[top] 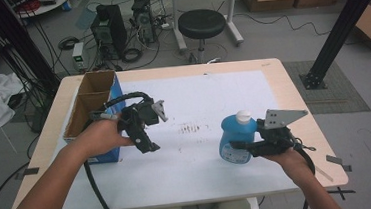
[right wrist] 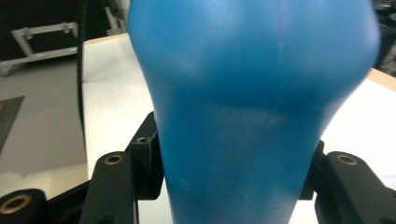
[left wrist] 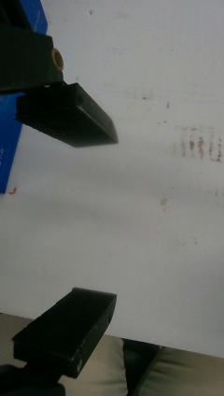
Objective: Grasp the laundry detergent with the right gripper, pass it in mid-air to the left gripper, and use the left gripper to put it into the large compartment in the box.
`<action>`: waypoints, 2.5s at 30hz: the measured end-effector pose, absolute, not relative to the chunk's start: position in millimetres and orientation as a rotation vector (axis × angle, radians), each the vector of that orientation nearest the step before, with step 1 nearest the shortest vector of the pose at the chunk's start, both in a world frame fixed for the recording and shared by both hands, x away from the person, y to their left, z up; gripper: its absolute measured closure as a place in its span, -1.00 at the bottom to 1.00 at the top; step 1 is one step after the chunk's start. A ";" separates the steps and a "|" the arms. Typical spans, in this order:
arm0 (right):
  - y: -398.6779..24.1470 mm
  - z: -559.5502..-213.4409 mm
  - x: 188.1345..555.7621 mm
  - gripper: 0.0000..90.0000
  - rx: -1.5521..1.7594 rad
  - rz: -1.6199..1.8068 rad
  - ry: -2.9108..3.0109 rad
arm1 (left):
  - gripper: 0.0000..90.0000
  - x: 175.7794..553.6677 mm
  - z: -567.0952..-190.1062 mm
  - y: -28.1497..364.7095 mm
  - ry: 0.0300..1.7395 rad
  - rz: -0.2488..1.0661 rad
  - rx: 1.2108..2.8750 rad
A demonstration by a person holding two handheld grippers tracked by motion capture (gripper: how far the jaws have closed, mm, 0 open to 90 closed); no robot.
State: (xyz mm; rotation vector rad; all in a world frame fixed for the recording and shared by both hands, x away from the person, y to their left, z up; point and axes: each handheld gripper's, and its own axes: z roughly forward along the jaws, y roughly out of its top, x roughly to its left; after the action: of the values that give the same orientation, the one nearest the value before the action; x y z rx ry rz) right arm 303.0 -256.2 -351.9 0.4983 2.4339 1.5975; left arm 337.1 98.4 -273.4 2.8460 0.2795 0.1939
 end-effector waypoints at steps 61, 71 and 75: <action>-189.0 -350.0 347.2 -0.03 -0.035 1.600 2.712 | -0.55 326.6 -230.2 35.9 0.122 0.171 2.874; -176.9 -353.8 350.6 -0.02 -0.042 1.584 2.730 | -0.55 327.9 -225.9 28.5 0.113 0.176 2.858; -173.1 -353.6 351.5 -0.03 -0.042 1.586 2.731 | -0.55 328.0 -224.8 24.6 0.104 0.174 2.854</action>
State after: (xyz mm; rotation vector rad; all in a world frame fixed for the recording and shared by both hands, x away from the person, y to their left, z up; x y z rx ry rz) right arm 351.5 -173.1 -353.6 -0.0418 2.7311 1.5863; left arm 328.0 24.6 -224.8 2.8542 0.1045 0.1743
